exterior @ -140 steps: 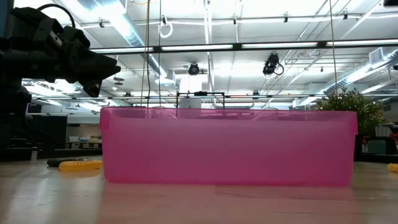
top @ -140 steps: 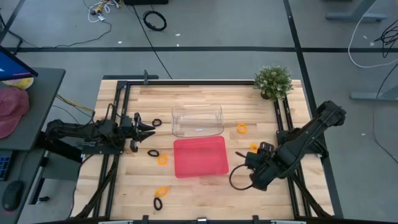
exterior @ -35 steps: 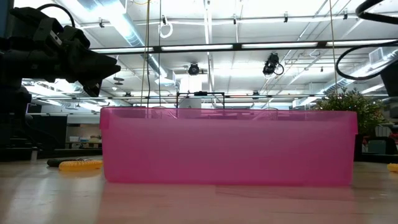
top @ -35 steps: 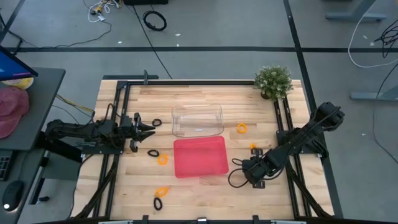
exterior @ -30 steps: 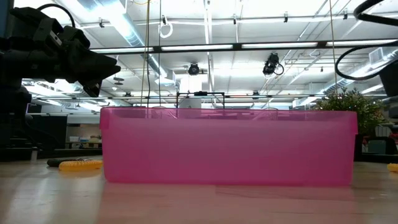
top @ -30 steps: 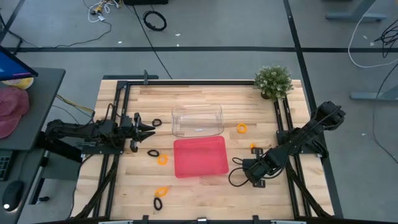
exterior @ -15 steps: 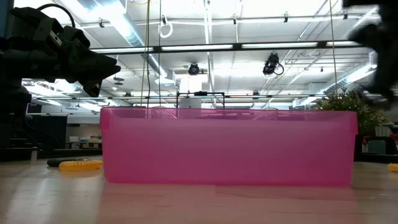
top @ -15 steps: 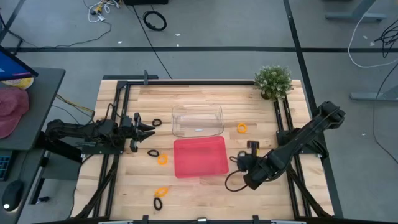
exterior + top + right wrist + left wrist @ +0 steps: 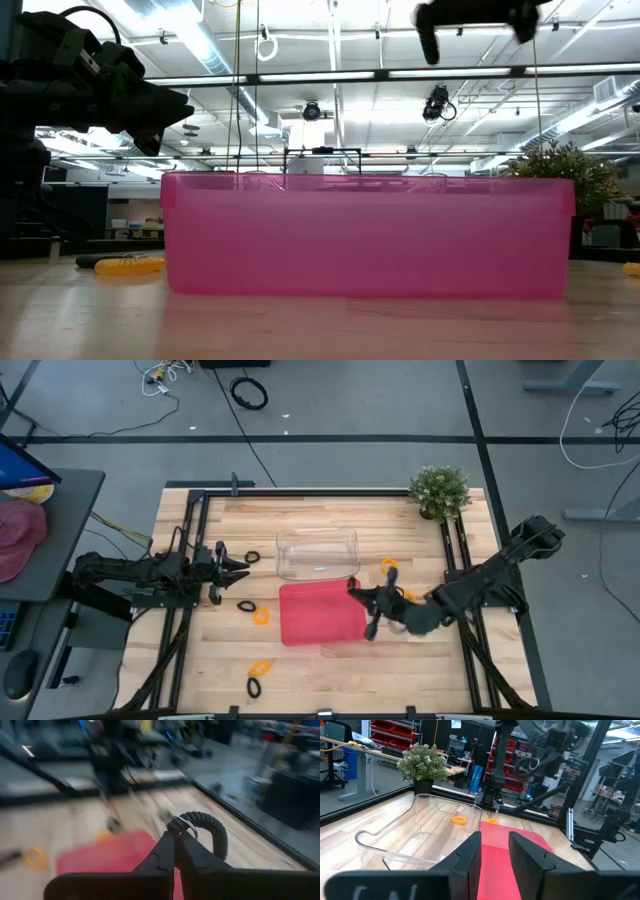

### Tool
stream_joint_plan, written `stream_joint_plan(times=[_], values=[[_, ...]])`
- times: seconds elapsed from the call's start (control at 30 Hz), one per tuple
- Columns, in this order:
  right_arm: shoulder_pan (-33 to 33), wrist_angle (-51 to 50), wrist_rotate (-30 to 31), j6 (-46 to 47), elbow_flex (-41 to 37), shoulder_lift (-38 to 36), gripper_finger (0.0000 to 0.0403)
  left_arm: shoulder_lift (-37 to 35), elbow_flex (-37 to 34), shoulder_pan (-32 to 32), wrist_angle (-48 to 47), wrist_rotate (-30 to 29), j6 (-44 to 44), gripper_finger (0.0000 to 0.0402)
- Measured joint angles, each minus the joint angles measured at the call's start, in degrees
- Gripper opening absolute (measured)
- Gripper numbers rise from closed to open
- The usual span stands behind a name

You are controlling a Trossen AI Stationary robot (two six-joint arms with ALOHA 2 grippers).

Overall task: Sort spring keychains
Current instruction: Put the black spring keychain into the red bin

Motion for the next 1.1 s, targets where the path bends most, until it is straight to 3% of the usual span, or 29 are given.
stream_joint_plan(times=[0.13,0.3,1.1], values=[[-3.33,25.31,-11.4,-6.7,-8.6,1.35,0.0002,0.01,0.01,0.0,-0.01,0.0,0.0,0.0103],[-4.52,35.91,-13.68,-6.26,-16.18,1.72,0.0002,0.02,0.02,0.02,0.03,0.02,-0.02,0.0103],[-4.5,37.93,-14.68,-6.66,-18.2,1.71,0.0014,0.02,0.0,0.02,0.04,0.0,0.0,0.0103]])
